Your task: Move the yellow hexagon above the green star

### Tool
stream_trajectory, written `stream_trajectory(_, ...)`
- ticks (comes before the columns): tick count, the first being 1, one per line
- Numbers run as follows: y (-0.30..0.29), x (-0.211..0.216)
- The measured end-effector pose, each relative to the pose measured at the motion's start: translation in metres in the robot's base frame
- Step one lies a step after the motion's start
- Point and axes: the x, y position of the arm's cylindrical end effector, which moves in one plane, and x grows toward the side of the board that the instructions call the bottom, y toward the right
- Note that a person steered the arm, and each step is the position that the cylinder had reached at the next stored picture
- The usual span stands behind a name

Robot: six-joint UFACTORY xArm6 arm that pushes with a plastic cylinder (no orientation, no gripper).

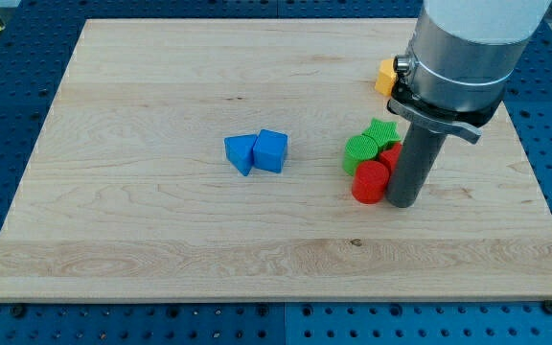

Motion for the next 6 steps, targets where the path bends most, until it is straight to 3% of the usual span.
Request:
stream_trajectory(3,0.041,0.047)
stream_trajectory(4,0.074,0.047)
stream_trajectory(6,0.086,0.014)
